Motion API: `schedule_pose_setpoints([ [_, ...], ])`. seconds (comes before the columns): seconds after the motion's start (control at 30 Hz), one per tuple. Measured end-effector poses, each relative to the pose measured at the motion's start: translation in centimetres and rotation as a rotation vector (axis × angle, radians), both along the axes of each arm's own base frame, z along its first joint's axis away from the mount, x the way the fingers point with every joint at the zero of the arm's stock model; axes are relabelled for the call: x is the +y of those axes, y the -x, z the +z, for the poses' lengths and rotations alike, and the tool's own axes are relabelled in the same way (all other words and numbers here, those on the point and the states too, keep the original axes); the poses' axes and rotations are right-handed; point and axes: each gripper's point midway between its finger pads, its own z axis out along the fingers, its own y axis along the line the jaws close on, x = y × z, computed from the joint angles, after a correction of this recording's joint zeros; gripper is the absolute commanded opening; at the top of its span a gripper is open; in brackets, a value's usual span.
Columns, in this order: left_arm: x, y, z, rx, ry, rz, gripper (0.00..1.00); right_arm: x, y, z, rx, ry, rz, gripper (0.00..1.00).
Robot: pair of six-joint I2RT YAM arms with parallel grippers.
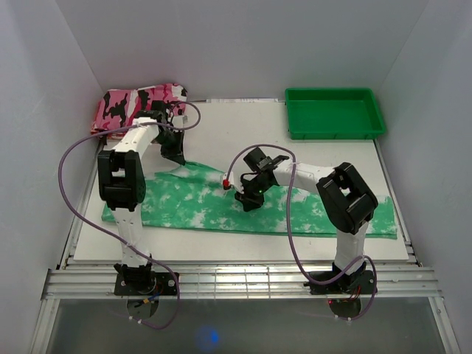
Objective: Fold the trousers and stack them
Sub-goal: Fold the trousers
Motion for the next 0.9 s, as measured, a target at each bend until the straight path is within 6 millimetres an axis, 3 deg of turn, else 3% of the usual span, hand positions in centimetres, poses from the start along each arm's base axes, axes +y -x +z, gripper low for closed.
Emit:
schedule_pose_setpoints([
  [0.03,0.3,-0.9,0.1,-0.005,0.015,0.009,0.41,0.0,-0.1,0.0,-0.015,-0.003,0.016,0.27],
  [0.13,1.9,-3.2,0.0,-0.035,0.021,0.034,0.60,0.0,-0.3,0.0,-0.056,-0.010,0.060,0.27],
  [0.17,3.2,-4.8,0.4,-0.087,0.005,0.058,0.72,0.0,-0.3,0.0,-0.058,-0.010,0.066,0.27],
  [0.23,4.7,-6.7,1.3,-0.166,-0.010,0.067,0.74,0.2,-0.4,0.1,-0.055,-0.007,0.078,0.30],
  [0.33,5.9,-7.0,2.1,-0.212,-0.024,0.060,0.74,0.3,-0.6,0.4,-0.023,0.010,0.074,0.35],
  [0.4,6.3,-6.1,2.6,-0.219,-0.026,0.045,0.72,0.6,-0.9,0.7,0.021,0.019,0.041,0.39],
  [0.5,6.8,-3.3,3.4,-0.222,-0.026,0.026,0.69,1.7,-3.4,1.9,0.075,-0.017,-0.057,0.43],
  [0.63,7.2,2.1,3.8,-0.195,-0.025,0.023,0.67,5.7,-9.8,6.8,0.108,-0.179,-0.234,0.54],
  [0.7,7.3,4.5,3.3,-0.172,-0.025,0.021,0.66,7.8,-12.7,9.7,0.100,-0.284,-0.295,0.60],
  [0.77,7.4,6.3,2.2,-0.141,-0.031,0.021,0.66,9.6,-14.4,12.1,0.118,-0.381,-0.350,0.62],
  [0.83,7.6,7.7,0.7,-0.103,-0.042,0.022,0.66,11.4,-15.2,13.3,0.177,-0.459,-0.405,0.61],
  [0.9,7.9,9.2,-1.0,-0.057,-0.057,0.026,0.65,12.8,-15.8,13.1,0.226,-0.500,-0.442,0.58],
])
